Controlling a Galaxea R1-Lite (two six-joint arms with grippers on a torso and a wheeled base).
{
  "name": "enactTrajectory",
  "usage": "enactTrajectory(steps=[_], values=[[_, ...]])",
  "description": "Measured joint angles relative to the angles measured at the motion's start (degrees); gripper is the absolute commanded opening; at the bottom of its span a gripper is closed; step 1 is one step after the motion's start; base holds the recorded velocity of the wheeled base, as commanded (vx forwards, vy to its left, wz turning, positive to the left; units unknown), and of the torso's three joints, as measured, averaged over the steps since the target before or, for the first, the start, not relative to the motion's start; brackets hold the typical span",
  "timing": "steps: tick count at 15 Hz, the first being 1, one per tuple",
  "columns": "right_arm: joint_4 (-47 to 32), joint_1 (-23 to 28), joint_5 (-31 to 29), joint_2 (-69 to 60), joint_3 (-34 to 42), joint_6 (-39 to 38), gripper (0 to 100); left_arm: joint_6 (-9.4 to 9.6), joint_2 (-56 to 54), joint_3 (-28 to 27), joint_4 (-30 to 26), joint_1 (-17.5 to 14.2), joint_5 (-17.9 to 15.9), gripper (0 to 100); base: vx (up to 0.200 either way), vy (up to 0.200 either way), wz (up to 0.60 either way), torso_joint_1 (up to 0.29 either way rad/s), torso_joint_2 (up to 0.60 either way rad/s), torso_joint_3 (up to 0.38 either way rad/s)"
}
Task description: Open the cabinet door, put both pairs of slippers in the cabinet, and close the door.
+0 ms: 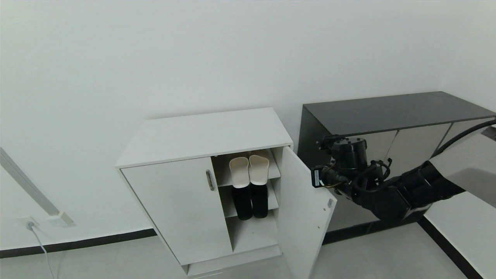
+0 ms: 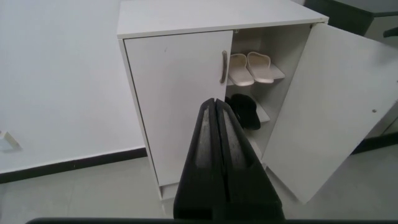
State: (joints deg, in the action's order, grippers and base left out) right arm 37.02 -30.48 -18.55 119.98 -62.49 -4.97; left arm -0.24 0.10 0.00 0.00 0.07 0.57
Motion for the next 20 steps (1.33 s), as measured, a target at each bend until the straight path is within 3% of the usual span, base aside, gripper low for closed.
enactTrajectory(steps=[4, 8, 12, 17, 20], values=[[1.93, -3.21, 0.33, -3.28, 3.58, 0.24, 0, 0.00, 0.00, 0.00, 0.00, 0.02, 0.02, 0, 0.000, 0.000, 0.00, 0.000, 0.00, 0.000], [10.02, -5.68, 2.39, -5.05, 8.47, 3.80, 0, 0.00, 0.00, 0.00, 0.00, 0.02, 0.02, 0, 0.000, 0.000, 0.00, 0.000, 0.00, 0.000], [10.98, -6.38, 2.22, -5.71, 10.95, 4.27, 0, 0.00, 0.00, 0.00, 0.00, 0.02, -0.02, 0, 0.000, 0.000, 0.00, 0.000, 0.00, 0.000], [11.01, -6.46, 3.51, -5.78, 12.04, 4.29, 0, 0.00, 0.00, 0.00, 0.00, 0.00, -0.04, 0, 0.000, 0.000, 0.60, 0.002, 0.00, 0.002], [12.43, -6.56, 4.06, -5.79, 13.81, 6.34, 0, 0.02, 0.00, 0.00, 0.00, -0.02, 0.02, 0, 0.000, 0.000, 0.00, 0.000, 0.00, 0.000]])
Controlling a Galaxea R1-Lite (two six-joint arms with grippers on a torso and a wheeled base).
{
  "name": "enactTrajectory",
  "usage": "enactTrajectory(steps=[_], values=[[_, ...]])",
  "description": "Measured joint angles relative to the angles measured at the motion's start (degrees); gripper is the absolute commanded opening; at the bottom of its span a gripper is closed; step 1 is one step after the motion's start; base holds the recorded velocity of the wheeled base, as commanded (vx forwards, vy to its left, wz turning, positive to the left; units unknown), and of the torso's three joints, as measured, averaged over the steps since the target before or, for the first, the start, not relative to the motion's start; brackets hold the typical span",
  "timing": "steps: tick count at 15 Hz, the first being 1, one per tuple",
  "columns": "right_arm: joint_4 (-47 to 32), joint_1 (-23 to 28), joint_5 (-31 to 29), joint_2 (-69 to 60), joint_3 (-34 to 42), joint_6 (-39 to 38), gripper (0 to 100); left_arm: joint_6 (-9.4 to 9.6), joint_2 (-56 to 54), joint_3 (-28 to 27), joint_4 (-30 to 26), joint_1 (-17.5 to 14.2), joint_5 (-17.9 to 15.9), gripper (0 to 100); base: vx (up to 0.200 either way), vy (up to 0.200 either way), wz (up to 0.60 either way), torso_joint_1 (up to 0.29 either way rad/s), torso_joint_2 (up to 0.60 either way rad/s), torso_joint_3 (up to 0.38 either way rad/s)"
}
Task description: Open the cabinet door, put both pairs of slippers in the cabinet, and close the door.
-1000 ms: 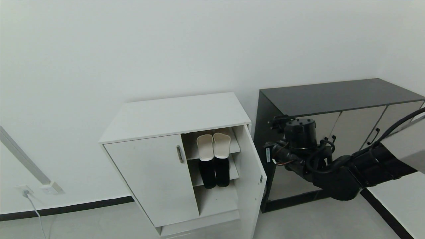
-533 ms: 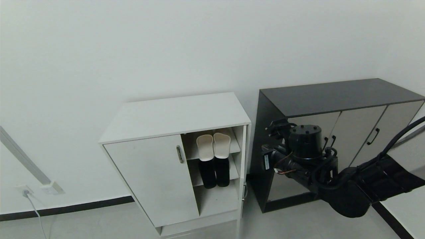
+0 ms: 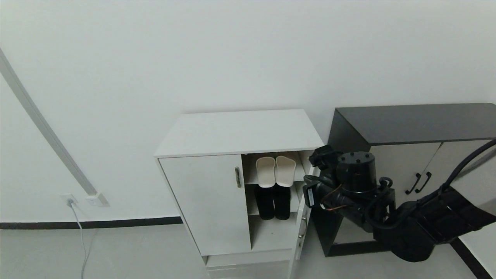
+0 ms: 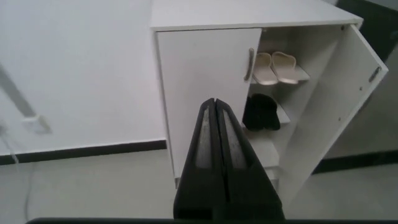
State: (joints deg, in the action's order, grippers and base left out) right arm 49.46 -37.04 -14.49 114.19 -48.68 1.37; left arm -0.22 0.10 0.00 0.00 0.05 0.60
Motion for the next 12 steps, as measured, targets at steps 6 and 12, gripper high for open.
enactTrajectory(steps=[6, 12], values=[[2.33, 1.46, 1.04, -0.16, 6.51, 3.50, 0, -0.02, 0.00, 0.00, 0.00, 0.06, -0.02, 0, 0.000, 0.000, 0.00, 0.000, 0.00, 0.000], [2.79, 2.47, 1.44, 3.23, 6.79, 3.58, 0, -0.02, 0.00, 0.00, 0.00, 0.02, -0.06, 0, 0.000, 0.000, 0.00, 0.000, 0.00, 0.000]])
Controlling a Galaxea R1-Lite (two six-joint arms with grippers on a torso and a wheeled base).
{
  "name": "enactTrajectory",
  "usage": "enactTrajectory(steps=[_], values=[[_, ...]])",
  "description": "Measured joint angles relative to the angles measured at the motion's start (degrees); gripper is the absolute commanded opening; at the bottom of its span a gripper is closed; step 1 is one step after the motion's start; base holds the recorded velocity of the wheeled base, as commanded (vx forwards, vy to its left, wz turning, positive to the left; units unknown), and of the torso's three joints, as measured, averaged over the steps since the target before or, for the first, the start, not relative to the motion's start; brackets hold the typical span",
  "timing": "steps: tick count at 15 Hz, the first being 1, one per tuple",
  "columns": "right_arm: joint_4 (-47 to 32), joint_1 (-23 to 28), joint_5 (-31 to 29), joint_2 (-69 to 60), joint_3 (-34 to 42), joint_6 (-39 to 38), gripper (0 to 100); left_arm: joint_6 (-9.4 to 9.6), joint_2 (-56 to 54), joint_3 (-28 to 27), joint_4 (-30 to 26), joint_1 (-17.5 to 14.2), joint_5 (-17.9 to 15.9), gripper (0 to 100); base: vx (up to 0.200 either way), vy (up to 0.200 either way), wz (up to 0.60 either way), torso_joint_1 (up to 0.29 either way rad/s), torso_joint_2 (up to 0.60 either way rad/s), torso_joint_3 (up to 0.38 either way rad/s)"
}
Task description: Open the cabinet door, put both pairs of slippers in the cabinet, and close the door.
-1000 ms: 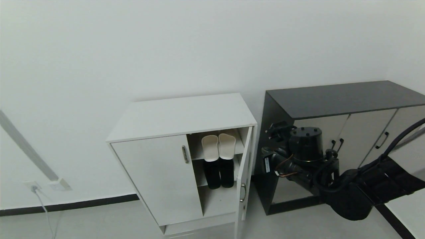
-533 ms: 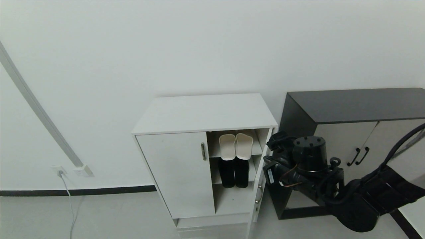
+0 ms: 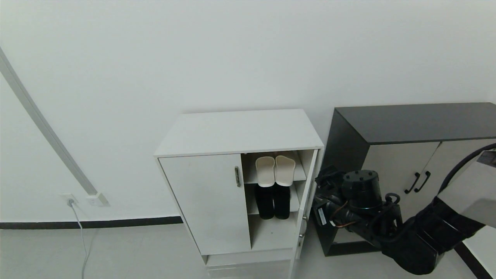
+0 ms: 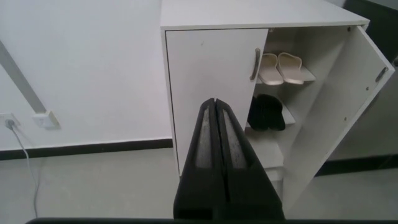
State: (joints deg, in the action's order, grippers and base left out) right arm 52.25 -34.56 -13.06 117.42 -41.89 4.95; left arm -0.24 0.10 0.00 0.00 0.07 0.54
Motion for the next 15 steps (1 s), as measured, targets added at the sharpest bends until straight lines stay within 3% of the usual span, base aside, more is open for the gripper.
enactTrajectory(steps=[6, 8, 15], values=[[6.62, -2.04, 0.41, 6.56, -7.73, -3.12, 0, 0.02, 0.00, 0.00, 0.00, 0.02, -0.02, 0, 0.000, 0.000, 0.00, 0.000, 0.00, 0.000], [10.46, -2.32, 3.64, 6.86, -7.23, -4.79, 0, -0.02, 0.00, 0.00, 0.00, 0.00, -0.02, 0, 0.000, 0.000, 0.00, 0.000, 0.00, 0.000], [20.26, -2.90, 19.48, 1.18, 11.81, -4.44, 0, 0.00, 0.00, 0.00, 0.00, 0.02, -0.02, 0, 0.000, 0.000, 0.00, 0.000, 0.00, 0.000]])
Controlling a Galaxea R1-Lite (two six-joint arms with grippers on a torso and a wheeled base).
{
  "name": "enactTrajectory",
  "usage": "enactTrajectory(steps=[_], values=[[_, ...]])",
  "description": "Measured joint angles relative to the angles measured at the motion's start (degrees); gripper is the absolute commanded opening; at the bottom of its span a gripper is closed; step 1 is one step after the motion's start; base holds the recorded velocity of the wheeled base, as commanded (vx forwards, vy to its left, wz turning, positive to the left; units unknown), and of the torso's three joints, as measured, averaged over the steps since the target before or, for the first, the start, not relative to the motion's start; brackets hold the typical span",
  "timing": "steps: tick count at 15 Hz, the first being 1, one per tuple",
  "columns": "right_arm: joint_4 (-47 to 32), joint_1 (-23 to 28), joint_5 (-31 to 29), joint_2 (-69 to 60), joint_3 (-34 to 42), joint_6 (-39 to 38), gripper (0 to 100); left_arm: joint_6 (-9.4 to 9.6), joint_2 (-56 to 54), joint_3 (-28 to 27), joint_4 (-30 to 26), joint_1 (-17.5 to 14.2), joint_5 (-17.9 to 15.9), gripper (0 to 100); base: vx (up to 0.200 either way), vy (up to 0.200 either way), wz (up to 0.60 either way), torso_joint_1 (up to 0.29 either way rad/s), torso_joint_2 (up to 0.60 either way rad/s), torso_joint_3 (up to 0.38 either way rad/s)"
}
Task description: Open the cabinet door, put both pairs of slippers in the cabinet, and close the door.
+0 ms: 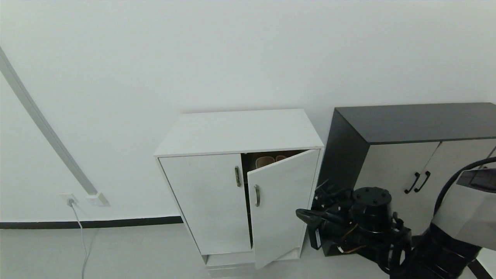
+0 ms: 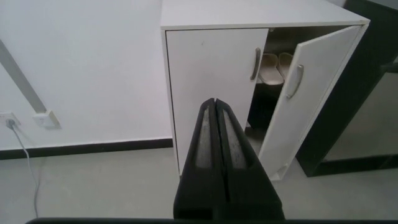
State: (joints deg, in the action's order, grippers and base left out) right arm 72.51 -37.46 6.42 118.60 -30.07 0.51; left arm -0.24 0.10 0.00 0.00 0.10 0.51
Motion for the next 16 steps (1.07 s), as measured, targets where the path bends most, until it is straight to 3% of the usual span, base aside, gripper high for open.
enactTrajectory(steps=[4, 10, 16], values=[[3.68, -1.58, 0.82, -0.44, 6.10, 2.41, 0, 0.00, 0.00, 0.00, 0.00, 0.00, 0.06, 0, 0.150, 0.000, 0.00, -0.003, 0.00, 0.002], [4.10, -2.96, 0.38, 1.29, 6.13, 2.55, 0, 0.00, 0.00, 0.00, 0.00, 0.01, 0.04, 0, 0.200, 0.000, 0.00, 0.010, 0.00, 0.005], [6.62, -4.29, 0.22, 5.52, 2.51, 2.52, 0, -0.16, 0.00, 0.00, 0.00, 0.01, 0.00, 0, 0.000, 0.000, 0.00, 0.000, 0.00, 0.000]])
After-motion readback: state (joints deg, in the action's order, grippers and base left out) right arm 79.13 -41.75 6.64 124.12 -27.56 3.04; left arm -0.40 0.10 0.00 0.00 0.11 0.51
